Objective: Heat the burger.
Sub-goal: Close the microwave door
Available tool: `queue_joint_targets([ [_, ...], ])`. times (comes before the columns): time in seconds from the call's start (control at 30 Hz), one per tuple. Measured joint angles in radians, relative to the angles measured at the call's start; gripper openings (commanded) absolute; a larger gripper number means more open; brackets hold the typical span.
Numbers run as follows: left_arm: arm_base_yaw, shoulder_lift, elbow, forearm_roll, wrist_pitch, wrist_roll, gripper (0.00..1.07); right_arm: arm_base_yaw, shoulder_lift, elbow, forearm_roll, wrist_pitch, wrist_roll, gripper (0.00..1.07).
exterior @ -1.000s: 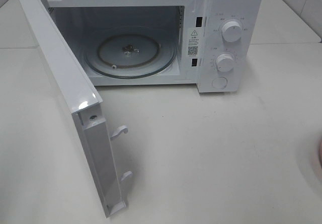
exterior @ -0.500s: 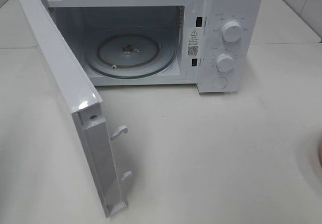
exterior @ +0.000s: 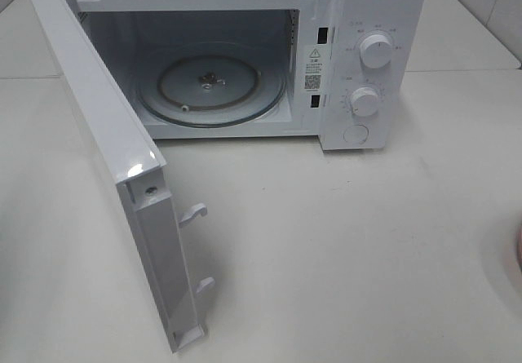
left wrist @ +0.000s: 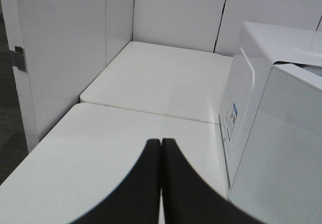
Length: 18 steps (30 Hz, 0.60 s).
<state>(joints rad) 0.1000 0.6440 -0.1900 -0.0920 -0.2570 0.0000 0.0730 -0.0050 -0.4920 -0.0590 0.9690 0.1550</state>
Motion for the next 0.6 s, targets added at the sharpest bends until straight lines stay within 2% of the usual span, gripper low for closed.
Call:
queue_joint_targets([
  [0.07,0.0,0.088,0.001,0.025,-0.052,-0.011,0.0,0.0,0.0,0.0,0.0,0.0,0.0,0.76],
  [0.2,0.0,0.153,0.001,0.075,-0.099,-0.043,0.0,0.0,0.0,0.0,0.0,0.0,0.0,0.76],
  [0.23,0.0,0.175,0.001,0.1,-0.118,-0.063,0.0,0.0,0.0,0.0,0.0,0.0,0.0,0.76],
  [0.27,0.0,0.213,0.001,0.165,-0.155,-0.116,0.0,0.0,0.0,0.0,0.0,0.0,0.0,0.76],
  [0.33,0.0,0.233,0.001,0.194,-0.17,-0.138,0.0,0.0,0.0,0.0,0.0,0.0,0.0,0.76],
  [0.37,0.0,0.27,0.001,0.27,-0.206,-0.194,0.0,0.0,0.0,0.0,0.0,0.0,0.0,0.76],
  [0.4,0.0,0.27,0.001,0.27,-0.206,-0.194,0.0,0.0,0.0,0.0,0.0,0.0,0.0,0.76],
  [0.43,0.0,0.3,0.003,0.337,-0.248,-0.249,0.0,0.0,0.0,0.0,0.0,0.0,0.0,0.76],
  [0.47,0.0,0.3,0.003,0.337,-0.248,-0.249,0.0,0.0,0.0,0.0,0.0,0.0,0.0,0.76],
  [0.53,0.0,0.346,0.003,0.43,-0.317,-0.315,0.0,0.0,0.0,0.0,0.0,0.0,0.0,0.76],
  [0.6,0.0,0.359,0.003,0.452,-0.335,-0.333,0.0,0.0,0.0,0.0,0.0,0.0,0.0,0.76],
])
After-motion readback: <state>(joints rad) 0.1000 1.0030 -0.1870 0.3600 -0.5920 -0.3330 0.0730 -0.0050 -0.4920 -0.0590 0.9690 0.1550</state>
